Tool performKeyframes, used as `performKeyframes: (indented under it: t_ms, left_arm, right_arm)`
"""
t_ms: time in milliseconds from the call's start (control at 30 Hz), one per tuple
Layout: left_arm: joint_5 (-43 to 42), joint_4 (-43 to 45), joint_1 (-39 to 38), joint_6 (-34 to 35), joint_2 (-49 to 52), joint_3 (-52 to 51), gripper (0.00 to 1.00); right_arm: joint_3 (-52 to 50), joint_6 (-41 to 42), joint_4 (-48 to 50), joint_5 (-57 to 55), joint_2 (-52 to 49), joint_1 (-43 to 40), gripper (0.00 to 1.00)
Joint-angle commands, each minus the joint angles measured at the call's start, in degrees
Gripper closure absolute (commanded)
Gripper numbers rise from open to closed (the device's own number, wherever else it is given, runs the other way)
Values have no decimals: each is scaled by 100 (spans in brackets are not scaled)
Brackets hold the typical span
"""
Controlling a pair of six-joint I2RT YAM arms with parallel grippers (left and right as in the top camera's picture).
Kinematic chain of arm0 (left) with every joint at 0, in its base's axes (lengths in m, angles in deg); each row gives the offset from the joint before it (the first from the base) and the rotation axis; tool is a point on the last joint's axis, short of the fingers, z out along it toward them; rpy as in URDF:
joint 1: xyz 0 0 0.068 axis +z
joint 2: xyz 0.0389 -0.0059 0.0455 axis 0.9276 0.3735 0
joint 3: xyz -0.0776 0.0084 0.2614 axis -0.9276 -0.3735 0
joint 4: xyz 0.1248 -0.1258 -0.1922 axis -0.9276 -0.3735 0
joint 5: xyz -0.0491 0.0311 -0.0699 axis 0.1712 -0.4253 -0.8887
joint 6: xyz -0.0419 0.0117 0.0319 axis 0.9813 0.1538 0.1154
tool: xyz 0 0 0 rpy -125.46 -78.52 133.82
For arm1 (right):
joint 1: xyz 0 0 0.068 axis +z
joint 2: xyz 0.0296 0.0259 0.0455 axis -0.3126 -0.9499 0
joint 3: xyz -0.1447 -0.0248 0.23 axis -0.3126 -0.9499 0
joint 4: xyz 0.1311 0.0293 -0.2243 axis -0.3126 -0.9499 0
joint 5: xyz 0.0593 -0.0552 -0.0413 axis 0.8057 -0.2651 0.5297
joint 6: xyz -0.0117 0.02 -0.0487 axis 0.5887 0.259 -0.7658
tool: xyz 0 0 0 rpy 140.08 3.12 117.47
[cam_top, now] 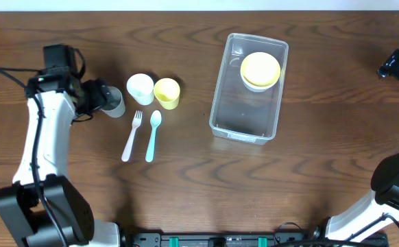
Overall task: Pack container
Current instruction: 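Reach the left gripper to the light blue cup and grasp it, then carry the light blue cup into the container and release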
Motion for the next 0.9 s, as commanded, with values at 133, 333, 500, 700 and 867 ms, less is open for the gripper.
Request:
performKeyframes:
  t_ms: [133,333,500,700,867]
  left_arm:
    - [-162,264,72,-210,769,101,3]
    - [-162,474,72,-210,1207,101,59]
    - [-162,481,76,-275,1147,125,94]
    - [-164,-417,70,-903,498,911,94]
    - [-1058,-1049,-363,-1261,-494,1963,94]
  right_arm:
    - [-9,52,0,-4,-26,-11,1]
    - [-9,52,0,-4,-26,-11,1]
    - [-9,52,0,-4,-26,-11,1]
    - [-9,52,0,-4,-26,-11,1]
    - [-9,52,0,-4,-26,-11,1]
